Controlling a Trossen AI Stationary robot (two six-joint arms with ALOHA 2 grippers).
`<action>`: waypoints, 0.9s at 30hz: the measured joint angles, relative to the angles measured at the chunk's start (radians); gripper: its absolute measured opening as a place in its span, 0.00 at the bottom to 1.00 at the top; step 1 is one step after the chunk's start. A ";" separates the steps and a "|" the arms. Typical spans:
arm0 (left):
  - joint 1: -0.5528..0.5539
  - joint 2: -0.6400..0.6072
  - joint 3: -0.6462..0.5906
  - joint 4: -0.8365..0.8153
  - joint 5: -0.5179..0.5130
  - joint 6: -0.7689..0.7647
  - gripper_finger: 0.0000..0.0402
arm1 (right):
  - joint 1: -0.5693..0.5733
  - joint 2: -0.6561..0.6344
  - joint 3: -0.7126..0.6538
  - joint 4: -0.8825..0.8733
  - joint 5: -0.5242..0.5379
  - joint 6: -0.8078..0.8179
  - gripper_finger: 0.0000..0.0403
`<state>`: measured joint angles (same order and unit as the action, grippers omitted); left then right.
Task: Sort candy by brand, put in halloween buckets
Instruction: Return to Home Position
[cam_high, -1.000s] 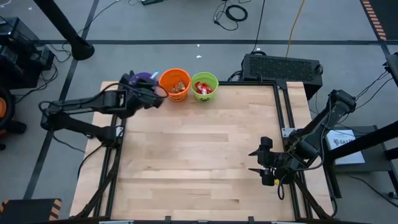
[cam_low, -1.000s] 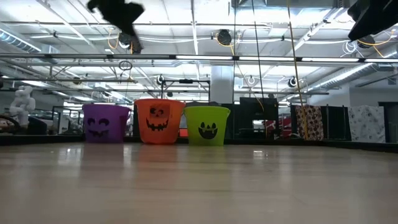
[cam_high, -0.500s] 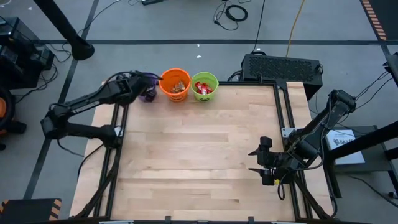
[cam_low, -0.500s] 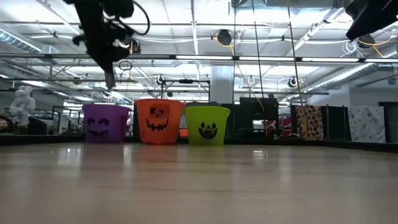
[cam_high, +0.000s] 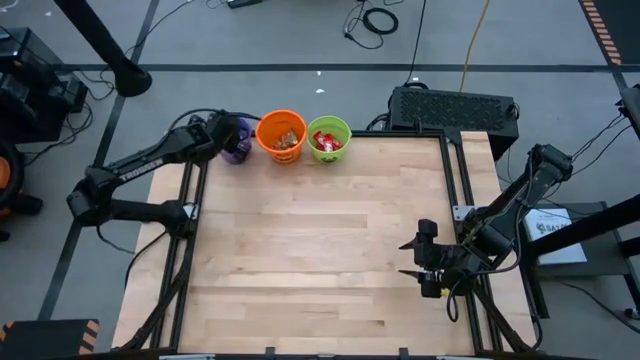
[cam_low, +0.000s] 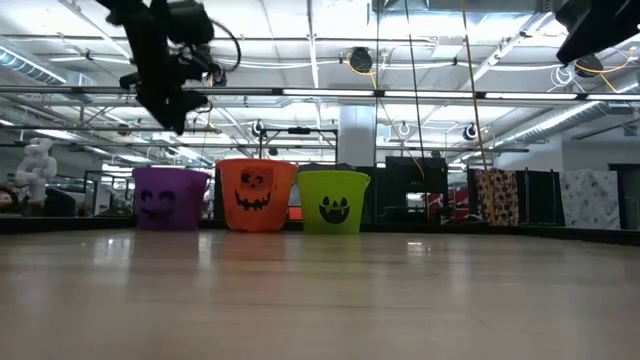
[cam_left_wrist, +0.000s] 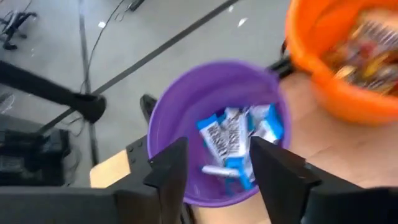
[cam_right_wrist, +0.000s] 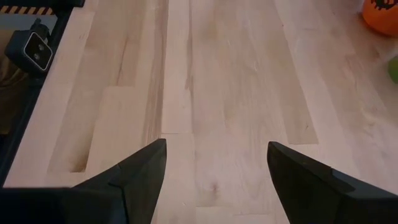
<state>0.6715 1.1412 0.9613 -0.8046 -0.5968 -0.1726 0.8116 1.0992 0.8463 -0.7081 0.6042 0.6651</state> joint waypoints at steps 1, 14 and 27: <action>-0.006 -0.012 0.014 -0.001 0.010 -0.002 0.46 | 0.000 0.000 0.000 0.000 0.003 0.000 0.67; -0.428 -0.242 -0.013 0.479 0.363 0.040 0.33 | -0.057 -0.001 -0.024 0.311 0.405 -0.476 0.63; -0.753 -0.151 -0.209 0.929 0.357 0.205 0.02 | -0.478 -0.057 -0.080 0.582 -0.220 -0.814 0.13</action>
<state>-0.0816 0.9903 0.7527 0.1247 -0.2401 0.0326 0.3336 1.0422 0.7661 -0.1257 0.3838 -0.1491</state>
